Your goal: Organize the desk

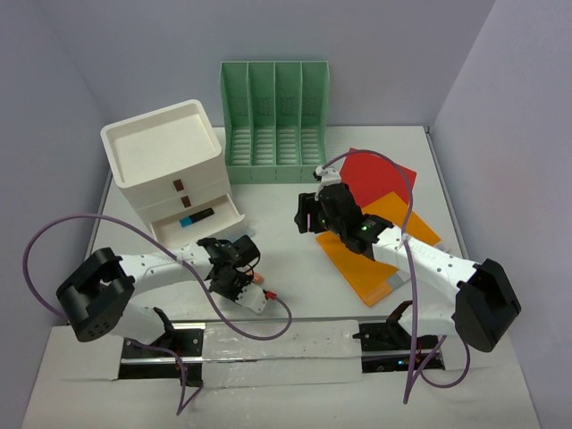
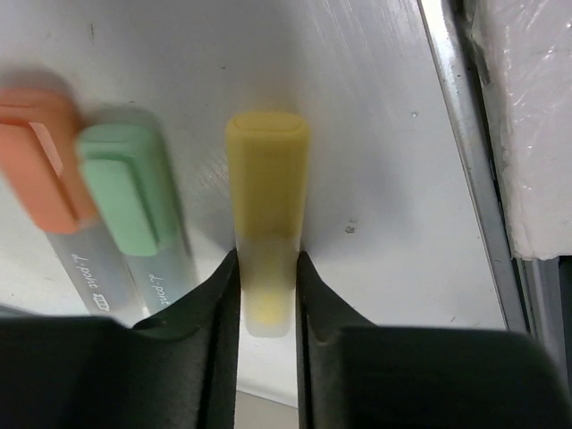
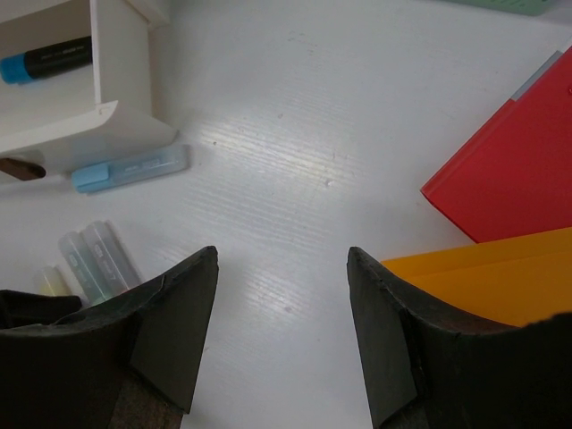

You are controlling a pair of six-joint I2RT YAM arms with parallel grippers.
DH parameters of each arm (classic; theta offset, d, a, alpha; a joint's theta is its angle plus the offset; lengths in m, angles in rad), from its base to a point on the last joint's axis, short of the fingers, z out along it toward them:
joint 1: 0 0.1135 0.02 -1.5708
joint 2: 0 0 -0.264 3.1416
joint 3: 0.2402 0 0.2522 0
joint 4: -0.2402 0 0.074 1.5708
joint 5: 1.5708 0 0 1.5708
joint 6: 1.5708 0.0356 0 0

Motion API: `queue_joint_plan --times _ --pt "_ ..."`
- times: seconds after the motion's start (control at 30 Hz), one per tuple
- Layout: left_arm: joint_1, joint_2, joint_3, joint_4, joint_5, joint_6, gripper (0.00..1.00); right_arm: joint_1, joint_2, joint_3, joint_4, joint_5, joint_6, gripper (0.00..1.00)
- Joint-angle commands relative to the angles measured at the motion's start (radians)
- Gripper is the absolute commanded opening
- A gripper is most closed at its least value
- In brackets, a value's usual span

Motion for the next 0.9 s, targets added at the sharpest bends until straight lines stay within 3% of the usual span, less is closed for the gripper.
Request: queue_joint_plan --times 0.0,0.07,0.4,0.57,0.7,0.87 --pt "-0.013 0.023 -0.041 0.005 0.062 -0.019 0.09 0.005 -0.027 -0.009 0.011 0.031 -0.002 0.67" --pt "-0.014 0.007 -0.03 -0.021 0.064 -0.038 0.0 0.005 -0.01 -0.001 0.01 0.026 0.005 0.67" --pt "0.039 -0.149 0.279 -0.211 0.151 -0.404 0.0 0.005 0.009 0.043 -0.019 0.033 0.011 0.66" --pt "0.338 -0.161 0.534 -0.243 0.091 -0.578 0.0 0.005 0.018 0.055 -0.041 0.069 0.042 0.66" --pt "0.565 -0.114 0.552 -0.211 0.04 -0.59 0.0 0.019 0.077 0.086 -0.071 0.066 0.042 0.64" --pt "0.633 -0.064 0.494 -0.16 0.003 -0.581 0.02 0.073 0.101 0.113 -0.075 0.083 0.022 0.64"
